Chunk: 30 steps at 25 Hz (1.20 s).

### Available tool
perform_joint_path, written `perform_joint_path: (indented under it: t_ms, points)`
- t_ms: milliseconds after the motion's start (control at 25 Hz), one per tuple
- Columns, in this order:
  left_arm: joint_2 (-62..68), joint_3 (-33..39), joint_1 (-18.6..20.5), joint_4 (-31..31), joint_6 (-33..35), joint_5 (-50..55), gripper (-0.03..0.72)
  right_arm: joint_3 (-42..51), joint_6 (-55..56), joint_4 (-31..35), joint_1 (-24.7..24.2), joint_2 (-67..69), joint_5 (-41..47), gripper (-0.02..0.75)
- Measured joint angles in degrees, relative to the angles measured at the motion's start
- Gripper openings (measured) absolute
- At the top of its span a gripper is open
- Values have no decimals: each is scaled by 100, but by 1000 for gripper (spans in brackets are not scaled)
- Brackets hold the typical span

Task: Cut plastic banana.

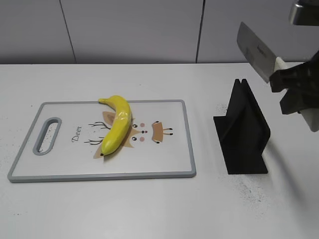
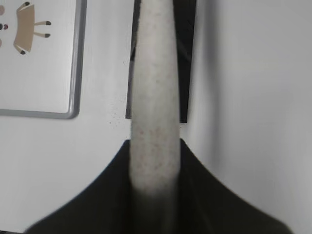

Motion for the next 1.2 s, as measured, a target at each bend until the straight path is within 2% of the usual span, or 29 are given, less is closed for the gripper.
perform_joint_path:
  t_ms: [280, 1200]
  points:
    - [-843, 169, 0, 0, 0, -125, 586, 0, 264, -319, 0, 264, -61, 161]
    - [-987, 173, 204, 5, -174, -146, 586, 14, 213, -16, 0, 1090, -149, 161]
